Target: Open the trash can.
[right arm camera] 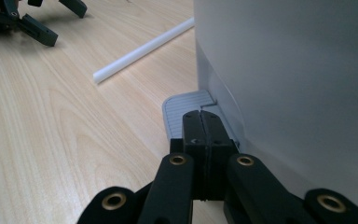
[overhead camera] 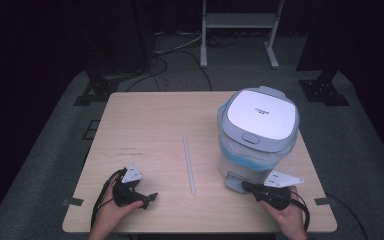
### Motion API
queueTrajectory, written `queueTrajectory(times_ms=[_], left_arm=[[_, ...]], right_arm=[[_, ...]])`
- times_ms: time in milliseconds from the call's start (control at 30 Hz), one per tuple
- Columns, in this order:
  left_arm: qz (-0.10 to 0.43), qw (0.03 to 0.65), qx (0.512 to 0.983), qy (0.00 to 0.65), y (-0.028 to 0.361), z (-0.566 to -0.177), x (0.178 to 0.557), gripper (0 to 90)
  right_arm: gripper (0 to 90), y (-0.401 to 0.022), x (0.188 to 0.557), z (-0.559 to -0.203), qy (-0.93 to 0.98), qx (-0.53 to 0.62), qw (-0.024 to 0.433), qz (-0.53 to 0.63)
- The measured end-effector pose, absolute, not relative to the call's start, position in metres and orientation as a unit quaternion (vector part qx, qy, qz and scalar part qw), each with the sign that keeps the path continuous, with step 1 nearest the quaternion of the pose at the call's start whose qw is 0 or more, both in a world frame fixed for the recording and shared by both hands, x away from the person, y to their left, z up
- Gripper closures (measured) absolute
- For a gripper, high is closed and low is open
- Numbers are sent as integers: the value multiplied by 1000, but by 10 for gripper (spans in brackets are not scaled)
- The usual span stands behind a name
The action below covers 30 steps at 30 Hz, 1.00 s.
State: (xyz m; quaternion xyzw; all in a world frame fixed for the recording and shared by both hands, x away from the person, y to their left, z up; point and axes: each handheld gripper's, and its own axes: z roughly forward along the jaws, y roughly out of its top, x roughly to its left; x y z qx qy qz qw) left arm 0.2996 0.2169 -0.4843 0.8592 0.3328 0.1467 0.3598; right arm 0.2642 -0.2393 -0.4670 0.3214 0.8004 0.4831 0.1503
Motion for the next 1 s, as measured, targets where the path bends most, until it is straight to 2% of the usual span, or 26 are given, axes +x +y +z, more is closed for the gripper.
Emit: queueTrajectory(times_ms=[567,800,1000], left_arm=[[147,360,859,333,217,-484,300,0],[147,360,859,333,217,-484,300,0],[147,359,859,333,217,-484,299,0]], right_arm=[[895,-225,266,-473,807,310,172,472],[898,-225,264,-479,806,290,202,474],[898,-224,264,-481,806,289,205,475]])
